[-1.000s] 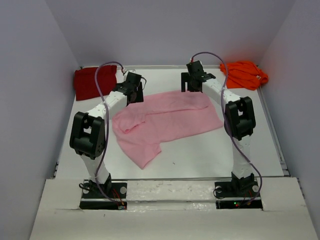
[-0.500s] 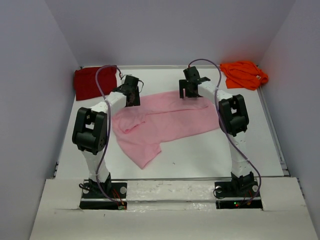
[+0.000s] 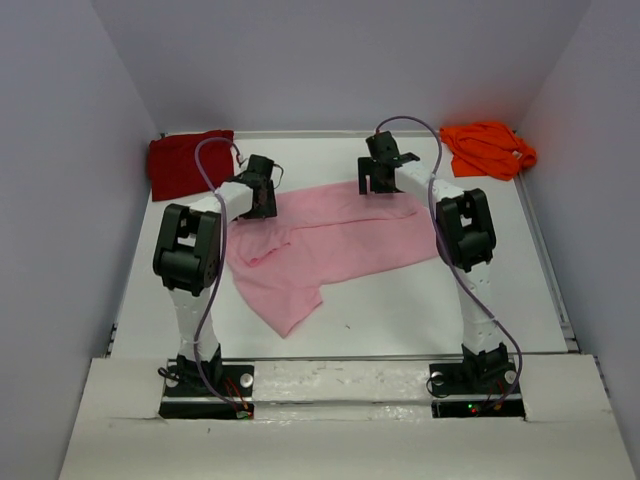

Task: Fold and stack the t-shirts
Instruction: Fold the tshirt

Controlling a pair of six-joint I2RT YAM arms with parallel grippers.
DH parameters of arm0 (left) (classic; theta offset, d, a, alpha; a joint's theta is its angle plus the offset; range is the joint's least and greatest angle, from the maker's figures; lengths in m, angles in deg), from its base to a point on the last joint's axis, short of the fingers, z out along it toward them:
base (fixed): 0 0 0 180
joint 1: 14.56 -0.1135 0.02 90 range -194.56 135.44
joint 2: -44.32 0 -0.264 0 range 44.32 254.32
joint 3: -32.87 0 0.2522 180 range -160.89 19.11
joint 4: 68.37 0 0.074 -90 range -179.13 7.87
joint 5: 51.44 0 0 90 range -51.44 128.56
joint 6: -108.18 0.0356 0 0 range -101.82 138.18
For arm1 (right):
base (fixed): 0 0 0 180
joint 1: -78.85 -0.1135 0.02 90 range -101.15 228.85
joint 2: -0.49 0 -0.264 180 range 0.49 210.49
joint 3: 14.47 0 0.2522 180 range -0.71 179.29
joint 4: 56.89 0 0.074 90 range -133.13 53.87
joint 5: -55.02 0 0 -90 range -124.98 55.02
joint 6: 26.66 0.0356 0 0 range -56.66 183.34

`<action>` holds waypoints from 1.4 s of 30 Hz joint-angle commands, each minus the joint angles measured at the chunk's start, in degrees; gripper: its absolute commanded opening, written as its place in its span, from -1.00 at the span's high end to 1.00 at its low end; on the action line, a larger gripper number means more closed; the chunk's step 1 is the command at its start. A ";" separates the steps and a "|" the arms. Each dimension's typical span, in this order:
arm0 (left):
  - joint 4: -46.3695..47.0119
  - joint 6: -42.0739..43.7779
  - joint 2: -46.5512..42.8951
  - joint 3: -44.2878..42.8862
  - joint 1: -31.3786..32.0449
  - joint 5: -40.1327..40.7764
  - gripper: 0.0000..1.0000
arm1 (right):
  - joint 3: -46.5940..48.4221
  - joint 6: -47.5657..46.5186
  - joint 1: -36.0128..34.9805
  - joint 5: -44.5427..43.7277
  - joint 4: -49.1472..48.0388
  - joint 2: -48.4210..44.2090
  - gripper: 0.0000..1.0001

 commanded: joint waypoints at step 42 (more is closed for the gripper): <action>-4.94 4.02 -21.96 -11.43 4.46 6.07 -0.82 | -14.86 6.55 0.34 -10.26 3.60 -26.91 -0.78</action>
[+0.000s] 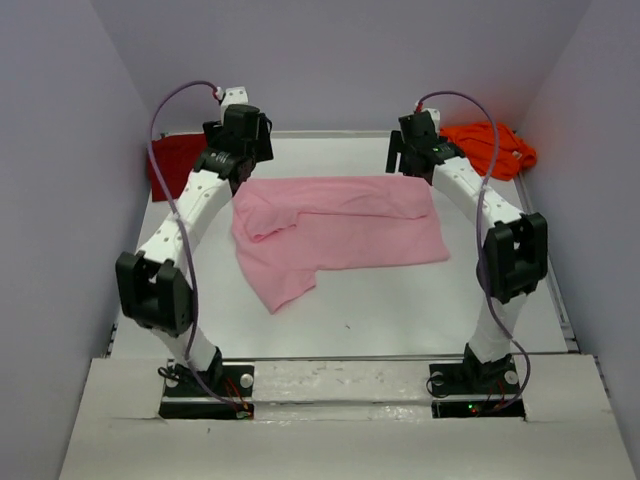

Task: Fold and stack the t-shirts
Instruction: Fold the tshirt

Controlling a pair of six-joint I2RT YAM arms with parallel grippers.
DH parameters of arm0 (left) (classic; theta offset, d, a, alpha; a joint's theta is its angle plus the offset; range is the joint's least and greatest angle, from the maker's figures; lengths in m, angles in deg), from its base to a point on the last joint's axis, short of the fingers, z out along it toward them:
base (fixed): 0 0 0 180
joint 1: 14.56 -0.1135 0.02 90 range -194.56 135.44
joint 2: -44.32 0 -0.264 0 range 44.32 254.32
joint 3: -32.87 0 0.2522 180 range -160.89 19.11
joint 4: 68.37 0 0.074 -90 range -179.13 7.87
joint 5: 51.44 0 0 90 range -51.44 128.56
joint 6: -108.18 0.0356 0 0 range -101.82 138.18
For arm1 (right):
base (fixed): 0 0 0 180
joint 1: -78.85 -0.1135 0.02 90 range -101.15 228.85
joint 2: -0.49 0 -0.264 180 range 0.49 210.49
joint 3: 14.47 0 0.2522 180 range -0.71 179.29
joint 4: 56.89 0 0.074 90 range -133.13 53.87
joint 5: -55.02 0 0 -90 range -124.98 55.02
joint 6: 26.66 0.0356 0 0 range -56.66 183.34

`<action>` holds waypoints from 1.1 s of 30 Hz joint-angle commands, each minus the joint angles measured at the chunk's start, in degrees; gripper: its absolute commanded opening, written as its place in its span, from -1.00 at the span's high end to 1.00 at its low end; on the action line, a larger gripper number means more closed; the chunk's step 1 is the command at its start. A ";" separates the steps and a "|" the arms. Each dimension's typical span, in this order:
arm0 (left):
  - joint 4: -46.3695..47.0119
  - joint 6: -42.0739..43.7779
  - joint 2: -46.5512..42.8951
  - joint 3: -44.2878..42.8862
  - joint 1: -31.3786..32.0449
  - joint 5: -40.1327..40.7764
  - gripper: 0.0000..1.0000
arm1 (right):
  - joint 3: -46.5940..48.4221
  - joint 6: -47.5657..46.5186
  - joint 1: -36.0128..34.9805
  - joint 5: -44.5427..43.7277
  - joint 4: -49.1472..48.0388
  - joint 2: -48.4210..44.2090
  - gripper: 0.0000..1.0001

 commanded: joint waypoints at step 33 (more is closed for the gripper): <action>13.96 0.10 -38.79 45.22 9.37 -9.92 -0.82 | -51.53 29.70 -5.78 -13.58 8.15 -39.39 -0.73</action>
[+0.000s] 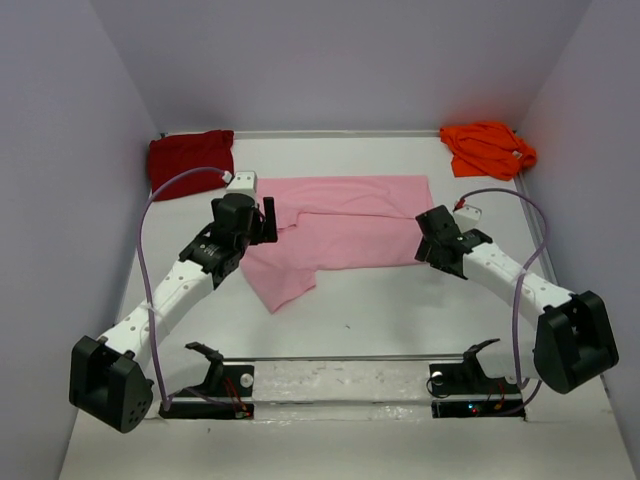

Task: Fold and stack the t-shirts
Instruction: Fold the tshirt

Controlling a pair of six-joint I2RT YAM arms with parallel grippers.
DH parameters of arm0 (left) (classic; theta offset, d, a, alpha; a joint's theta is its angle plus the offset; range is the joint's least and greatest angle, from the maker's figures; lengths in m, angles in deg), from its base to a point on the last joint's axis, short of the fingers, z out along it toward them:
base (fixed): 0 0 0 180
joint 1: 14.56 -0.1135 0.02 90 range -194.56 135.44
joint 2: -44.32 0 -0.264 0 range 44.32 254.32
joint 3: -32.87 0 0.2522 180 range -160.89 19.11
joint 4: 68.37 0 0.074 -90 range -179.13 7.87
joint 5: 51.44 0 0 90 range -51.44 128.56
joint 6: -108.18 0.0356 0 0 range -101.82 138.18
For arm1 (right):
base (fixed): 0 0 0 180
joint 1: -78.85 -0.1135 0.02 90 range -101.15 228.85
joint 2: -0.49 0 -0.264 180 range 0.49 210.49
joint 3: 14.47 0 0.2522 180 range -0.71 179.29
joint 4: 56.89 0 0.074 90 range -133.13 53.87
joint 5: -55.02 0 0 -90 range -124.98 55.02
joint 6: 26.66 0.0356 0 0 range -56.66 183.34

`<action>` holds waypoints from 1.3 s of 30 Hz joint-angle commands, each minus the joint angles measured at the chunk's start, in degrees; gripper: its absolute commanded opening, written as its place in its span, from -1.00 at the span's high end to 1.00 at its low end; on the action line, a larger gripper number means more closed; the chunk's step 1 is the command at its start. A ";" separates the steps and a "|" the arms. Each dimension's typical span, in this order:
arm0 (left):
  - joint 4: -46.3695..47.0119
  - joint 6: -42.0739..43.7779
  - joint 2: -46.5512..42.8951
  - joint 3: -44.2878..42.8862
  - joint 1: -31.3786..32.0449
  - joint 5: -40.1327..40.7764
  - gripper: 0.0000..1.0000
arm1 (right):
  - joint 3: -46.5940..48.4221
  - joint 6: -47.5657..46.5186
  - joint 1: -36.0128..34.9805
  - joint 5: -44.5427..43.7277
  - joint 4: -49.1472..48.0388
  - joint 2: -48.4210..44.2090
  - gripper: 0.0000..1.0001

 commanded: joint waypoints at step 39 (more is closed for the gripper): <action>0.79 0.96 -6.27 1.43 3.86 1.66 -0.82 | 12.45 5.11 0.94 -8.77 9.39 17.67 -0.63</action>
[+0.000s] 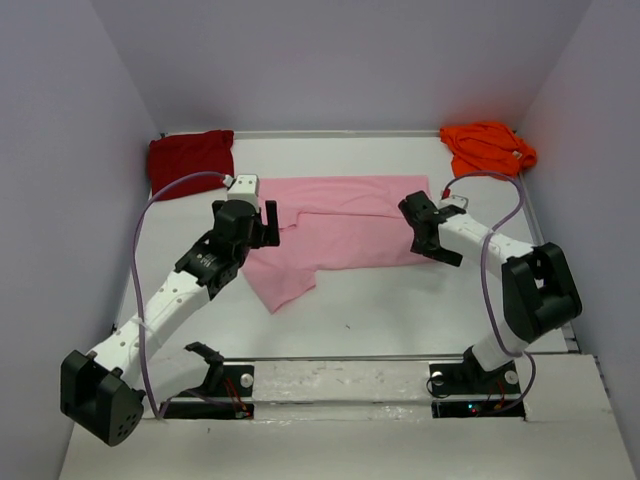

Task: Fold and stack the t-shirts
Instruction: Fold the tshirt

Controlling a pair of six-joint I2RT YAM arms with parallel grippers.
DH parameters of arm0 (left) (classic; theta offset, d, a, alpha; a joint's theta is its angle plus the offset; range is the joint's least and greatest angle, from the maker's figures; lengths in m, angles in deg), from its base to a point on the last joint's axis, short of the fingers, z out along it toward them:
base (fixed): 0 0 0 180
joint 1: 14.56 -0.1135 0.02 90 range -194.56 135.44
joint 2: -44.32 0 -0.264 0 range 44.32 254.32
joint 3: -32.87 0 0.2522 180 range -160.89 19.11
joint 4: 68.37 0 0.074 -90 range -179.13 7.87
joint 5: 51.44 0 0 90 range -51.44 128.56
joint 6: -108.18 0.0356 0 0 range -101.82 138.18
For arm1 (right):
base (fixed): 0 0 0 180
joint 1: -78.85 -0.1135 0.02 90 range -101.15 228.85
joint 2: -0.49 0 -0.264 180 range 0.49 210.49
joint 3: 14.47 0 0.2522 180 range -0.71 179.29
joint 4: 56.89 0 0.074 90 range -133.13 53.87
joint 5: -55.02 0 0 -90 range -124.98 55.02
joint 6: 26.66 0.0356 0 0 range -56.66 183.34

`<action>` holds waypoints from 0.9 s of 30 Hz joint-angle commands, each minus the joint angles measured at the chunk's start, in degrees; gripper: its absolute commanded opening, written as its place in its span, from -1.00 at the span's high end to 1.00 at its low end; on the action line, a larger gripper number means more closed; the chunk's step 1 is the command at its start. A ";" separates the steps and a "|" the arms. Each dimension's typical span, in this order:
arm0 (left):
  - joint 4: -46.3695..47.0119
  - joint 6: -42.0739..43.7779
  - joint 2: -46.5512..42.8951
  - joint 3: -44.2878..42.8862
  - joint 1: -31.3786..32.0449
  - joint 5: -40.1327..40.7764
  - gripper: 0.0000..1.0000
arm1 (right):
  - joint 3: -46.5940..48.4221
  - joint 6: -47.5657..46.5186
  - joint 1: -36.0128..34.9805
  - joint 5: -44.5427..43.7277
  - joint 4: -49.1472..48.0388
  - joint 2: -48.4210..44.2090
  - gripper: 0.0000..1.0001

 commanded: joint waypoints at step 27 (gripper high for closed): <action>0.92 0.91 -3.37 1.13 1.05 0.41 -0.83 | 4.89 -3.09 1.60 -10.55 1.39 8.35 -0.50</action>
